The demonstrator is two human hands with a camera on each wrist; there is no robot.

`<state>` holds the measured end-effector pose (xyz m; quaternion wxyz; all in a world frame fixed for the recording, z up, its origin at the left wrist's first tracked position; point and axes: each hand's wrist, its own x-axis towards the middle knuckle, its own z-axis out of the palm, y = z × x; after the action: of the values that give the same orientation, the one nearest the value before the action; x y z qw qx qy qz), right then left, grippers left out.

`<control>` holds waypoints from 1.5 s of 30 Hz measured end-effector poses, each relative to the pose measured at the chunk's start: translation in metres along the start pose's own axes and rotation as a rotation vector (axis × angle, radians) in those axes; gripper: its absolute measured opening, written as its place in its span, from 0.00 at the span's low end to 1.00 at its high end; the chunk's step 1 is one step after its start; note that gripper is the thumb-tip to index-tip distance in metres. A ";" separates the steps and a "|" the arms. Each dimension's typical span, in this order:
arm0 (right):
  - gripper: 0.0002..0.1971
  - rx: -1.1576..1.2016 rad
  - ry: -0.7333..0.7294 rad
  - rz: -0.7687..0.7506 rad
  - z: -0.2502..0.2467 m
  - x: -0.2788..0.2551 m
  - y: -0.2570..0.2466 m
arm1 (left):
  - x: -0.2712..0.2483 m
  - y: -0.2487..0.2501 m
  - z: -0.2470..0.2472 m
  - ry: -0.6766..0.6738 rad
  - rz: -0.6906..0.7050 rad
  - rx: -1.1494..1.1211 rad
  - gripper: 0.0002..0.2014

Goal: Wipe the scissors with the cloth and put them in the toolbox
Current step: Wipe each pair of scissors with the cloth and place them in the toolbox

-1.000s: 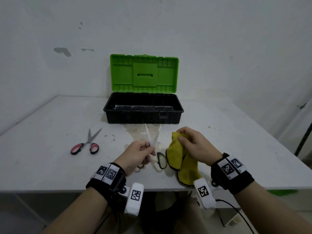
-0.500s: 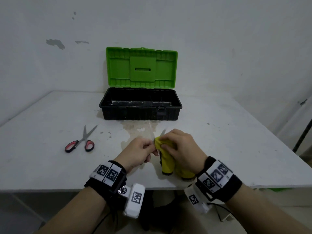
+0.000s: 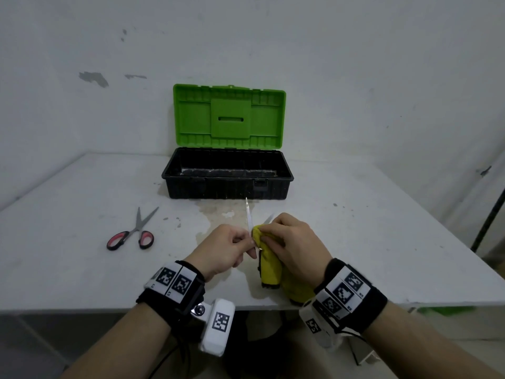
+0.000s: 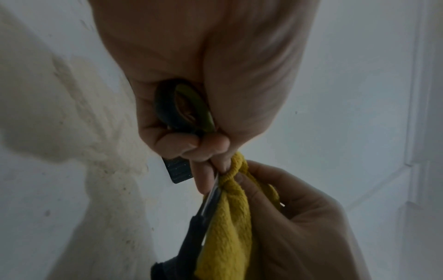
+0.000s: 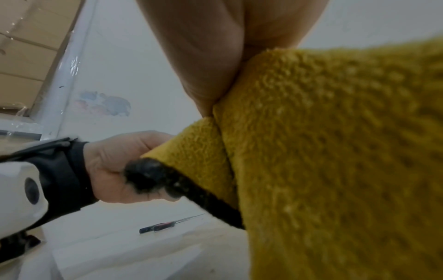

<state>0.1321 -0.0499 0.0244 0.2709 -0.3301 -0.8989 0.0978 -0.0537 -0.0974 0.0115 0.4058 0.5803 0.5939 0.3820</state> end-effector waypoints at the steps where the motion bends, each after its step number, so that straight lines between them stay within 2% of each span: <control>1: 0.10 0.000 -0.002 0.000 -0.001 0.000 0.000 | 0.000 0.001 0.000 -0.001 -0.005 0.002 0.14; 8: 0.10 -0.028 0.135 0.190 -0.015 0.014 0.014 | -0.002 0.000 0.001 0.010 -0.063 -0.031 0.14; 10: 0.10 -0.016 0.100 0.128 -0.014 0.011 0.008 | -0.002 0.001 0.001 0.010 -0.081 -0.038 0.14; 12: 0.11 -0.029 -0.003 0.054 -0.007 0.004 0.000 | -0.002 0.001 0.002 -0.005 -0.083 -0.048 0.14; 15: 0.12 -0.057 -0.073 0.038 0.001 0.001 -0.002 | -0.002 0.000 0.003 -0.035 -0.055 -0.019 0.13; 23: 0.09 -0.045 0.154 0.227 -0.017 0.019 0.019 | -0.001 -0.007 0.002 0.000 -0.061 -0.022 0.14; 25: 0.09 -0.014 0.187 0.214 -0.020 0.017 0.019 | 0.000 -0.007 0.001 0.016 -0.073 -0.004 0.15; 29: 0.10 0.005 0.029 0.097 -0.007 0.003 -0.003 | 0.003 -0.006 0.000 0.004 -0.080 -0.024 0.14; 31: 0.10 -0.007 -0.007 0.072 0.000 0.001 -0.004 | 0.002 -0.004 0.001 -0.027 -0.063 -0.011 0.14; 38: 0.09 -0.028 0.159 0.238 -0.016 0.017 0.023 | 0.001 -0.008 0.000 -0.021 -0.049 0.019 0.13; 40: 0.09 -0.016 0.186 0.234 -0.021 0.016 0.023 | 0.002 -0.008 0.000 -0.002 -0.063 0.010 0.13; 42: 0.09 0.010 0.146 0.169 -0.019 0.010 0.011 | 0.003 -0.007 0.000 0.014 -0.069 0.002 0.14; 45: 0.11 -0.033 -0.007 0.089 -0.003 0.000 -0.006 | 0.002 -0.004 0.003 -0.013 -0.045 -0.017 0.13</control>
<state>0.1305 -0.0550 0.0295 0.2578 -0.3739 -0.8858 0.0959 -0.0529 -0.0953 0.0064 0.4229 0.5660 0.6008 0.3740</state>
